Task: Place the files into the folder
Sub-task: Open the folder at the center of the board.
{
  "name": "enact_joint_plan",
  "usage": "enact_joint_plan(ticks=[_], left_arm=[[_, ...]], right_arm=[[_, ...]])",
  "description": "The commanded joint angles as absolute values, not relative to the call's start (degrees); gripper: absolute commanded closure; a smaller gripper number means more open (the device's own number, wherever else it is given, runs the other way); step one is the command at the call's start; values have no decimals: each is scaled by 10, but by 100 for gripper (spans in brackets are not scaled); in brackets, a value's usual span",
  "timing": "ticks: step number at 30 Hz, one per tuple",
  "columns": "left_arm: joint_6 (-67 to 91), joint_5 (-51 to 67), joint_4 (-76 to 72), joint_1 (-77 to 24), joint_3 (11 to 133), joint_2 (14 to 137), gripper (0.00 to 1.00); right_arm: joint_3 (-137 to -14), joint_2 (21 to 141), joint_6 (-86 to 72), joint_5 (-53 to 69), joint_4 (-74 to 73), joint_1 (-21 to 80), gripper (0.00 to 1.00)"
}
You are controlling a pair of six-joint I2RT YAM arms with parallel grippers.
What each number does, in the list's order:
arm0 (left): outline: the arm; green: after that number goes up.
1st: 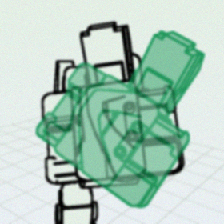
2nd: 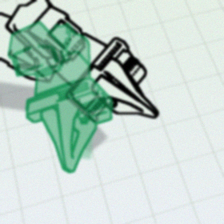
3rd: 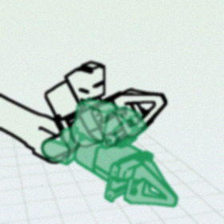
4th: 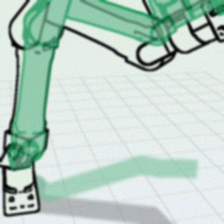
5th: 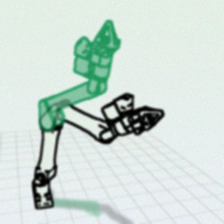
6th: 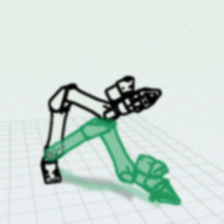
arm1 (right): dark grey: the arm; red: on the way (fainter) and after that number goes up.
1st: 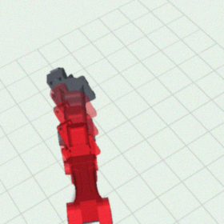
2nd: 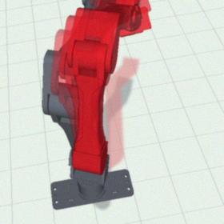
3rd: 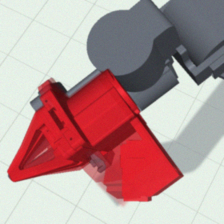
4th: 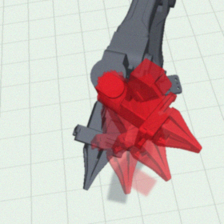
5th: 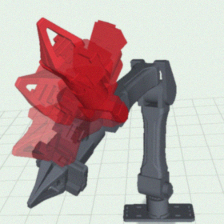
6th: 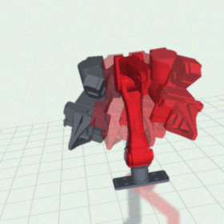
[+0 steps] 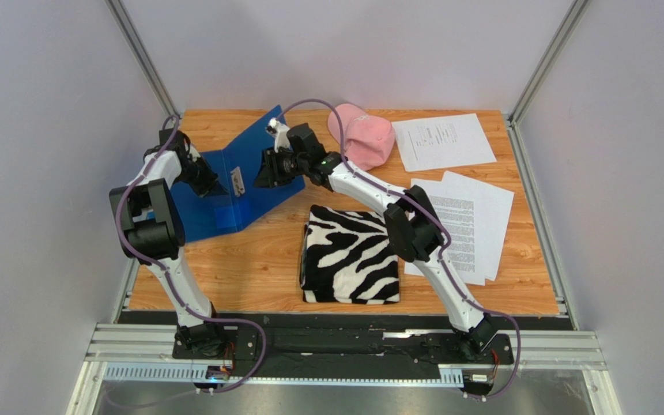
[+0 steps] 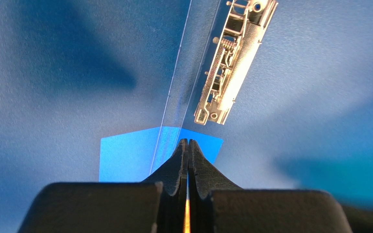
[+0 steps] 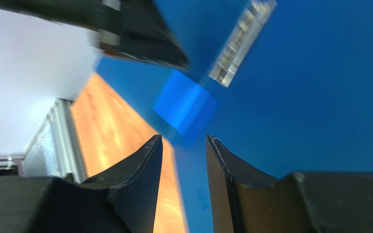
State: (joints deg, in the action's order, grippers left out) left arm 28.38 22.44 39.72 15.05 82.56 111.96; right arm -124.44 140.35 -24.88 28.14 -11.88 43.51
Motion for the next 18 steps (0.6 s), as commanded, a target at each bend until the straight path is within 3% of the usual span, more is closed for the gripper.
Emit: enact_joint_plan(ticks=[1,11,18], left_arm=[[272,233,385,171,831,1092,100],[297,164,445,206,851,1137,100],[305,175,430,207,798,1108,100]], right_arm=[[-1261,1442,-258,294,-90,403,59],[-1213,1487,-282,283,-125,366,60],[-1217,1521,-415,323,-134,356,60]])
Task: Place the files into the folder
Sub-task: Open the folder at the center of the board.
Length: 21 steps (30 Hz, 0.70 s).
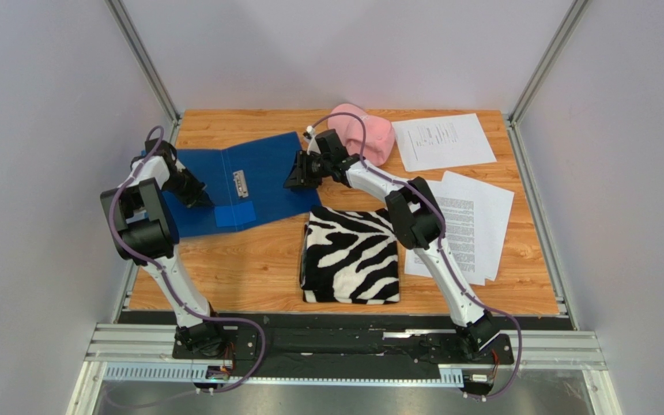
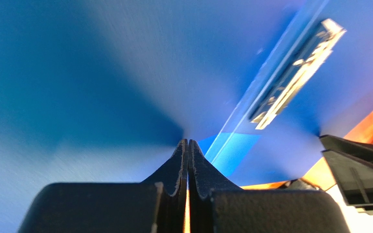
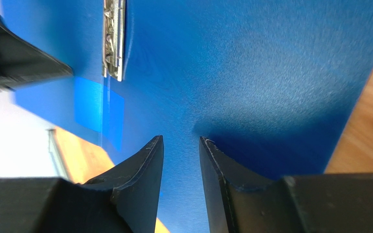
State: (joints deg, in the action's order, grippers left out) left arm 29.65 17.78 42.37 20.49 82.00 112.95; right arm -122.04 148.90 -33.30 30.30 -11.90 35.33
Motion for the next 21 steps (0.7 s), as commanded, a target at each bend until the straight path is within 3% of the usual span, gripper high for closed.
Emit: enact_joint_plan(ticks=[1,10,11,18,21], left_arm=[[306,180,424,207,780,1103,100],[279,218,370,207,717,1038,100],[274,194,370,208,718,1028,94],[245,220,385,230,812,1051,84],[255,238,424,229,901,1123,93]], right_arm=[[-1214,1521,-446,319,-133,355,60],[-1180,1500,-458,295,-142,344,59],[-1183,1499,-451,297,-148,343,58],[-1199,1511,-442,343,-104,350,57],[-1208,1506,-439,345,-78,358,53]])
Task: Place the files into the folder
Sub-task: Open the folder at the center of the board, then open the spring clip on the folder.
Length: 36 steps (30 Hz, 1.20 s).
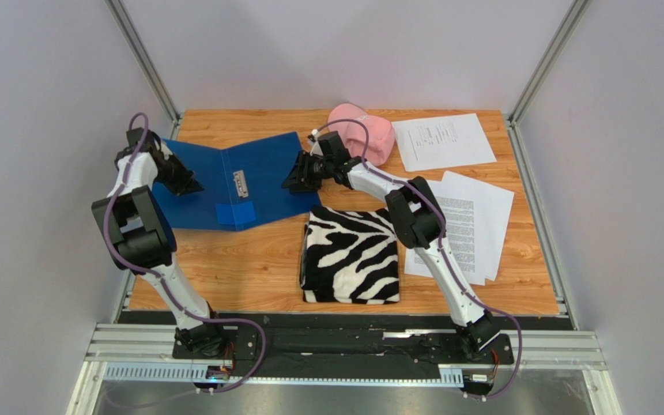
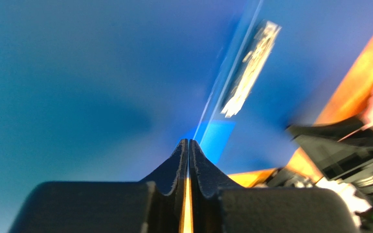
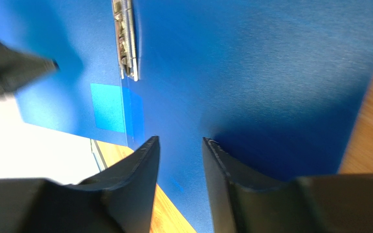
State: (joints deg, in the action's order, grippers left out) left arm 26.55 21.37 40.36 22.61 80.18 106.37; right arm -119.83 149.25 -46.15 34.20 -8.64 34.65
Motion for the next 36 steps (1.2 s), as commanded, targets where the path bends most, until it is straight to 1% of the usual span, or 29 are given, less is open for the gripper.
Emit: enact_joint_plan(ticks=[1,3,5,10,14,17,19,21,23,30,33,36], left_arm=[[271,236,431,228,917,1156,96],[293,236,459,228,946,1189,100],[318,237,467,223,939,1211,100],[366,232,441,210,841,1175,100],[387,253,413,204,776,1142,100],[386,258,403,200,751,1133,100],[389,255,397,200,734,1124,100],[394,258,384,199,719,1119,100],[393,264,381,197,716,1118,100],[383,254,377,198,708,1109,100],[382,256,375,198,703,1107,100],[382,261,373,197,700,1105,100]], right_arm=[[-1213,1506,-439,347,-75,359,52],[-1216,1505,-445,348,-48,364,48],[-1226,1510,-453,348,-35,370,45],[-1289,1543,-484,347,-26,388,44],[-1309,1570,-550,338,42,400,46],[-1354,1604,-568,334,53,410,48],[-1365,1621,-586,327,69,415,51],[-1378,1632,-602,314,86,423,52],[-1388,1647,-610,308,99,429,54],[-1422,1690,-649,276,116,438,67],[-1449,1708,-652,267,108,441,69],[-1451,1711,-663,266,116,444,73]])
